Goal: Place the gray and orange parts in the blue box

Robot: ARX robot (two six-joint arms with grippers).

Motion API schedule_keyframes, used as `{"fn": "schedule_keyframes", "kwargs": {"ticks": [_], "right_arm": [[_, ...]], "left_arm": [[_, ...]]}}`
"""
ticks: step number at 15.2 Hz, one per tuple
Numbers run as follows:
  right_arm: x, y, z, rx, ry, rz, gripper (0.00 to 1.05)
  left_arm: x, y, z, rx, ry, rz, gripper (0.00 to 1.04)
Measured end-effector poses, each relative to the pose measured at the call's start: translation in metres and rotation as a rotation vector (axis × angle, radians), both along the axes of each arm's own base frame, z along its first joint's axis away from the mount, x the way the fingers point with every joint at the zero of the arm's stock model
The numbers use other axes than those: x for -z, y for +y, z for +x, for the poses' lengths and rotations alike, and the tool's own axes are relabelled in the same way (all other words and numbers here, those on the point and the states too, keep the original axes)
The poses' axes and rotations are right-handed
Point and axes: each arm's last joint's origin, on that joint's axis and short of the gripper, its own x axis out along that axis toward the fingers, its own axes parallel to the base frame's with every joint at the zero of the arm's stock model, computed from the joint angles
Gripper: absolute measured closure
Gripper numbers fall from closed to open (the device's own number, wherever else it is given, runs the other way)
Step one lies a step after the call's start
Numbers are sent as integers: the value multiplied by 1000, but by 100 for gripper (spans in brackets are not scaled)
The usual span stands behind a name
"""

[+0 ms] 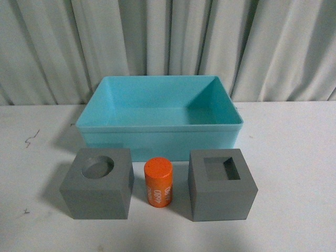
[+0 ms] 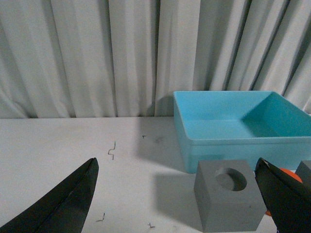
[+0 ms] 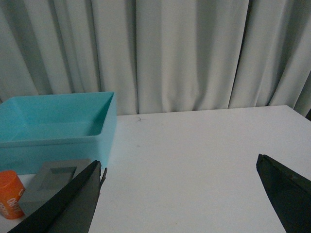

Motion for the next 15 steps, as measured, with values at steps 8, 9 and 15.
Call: {"fn": "schedule_keyframes", "kwargs": {"ticks": [8, 9, 15], "right_arm": [[0, 0, 0, 0, 0, 0, 6], [0, 0, 0, 0, 0, 0, 6], [0, 0, 0, 0, 0, 0, 6]], "left_arm": [[0, 0, 0, 0, 0, 0, 7], [0, 0, 0, 0, 0, 0, 7], [0, 0, 0, 0, 0, 0, 7]]}}
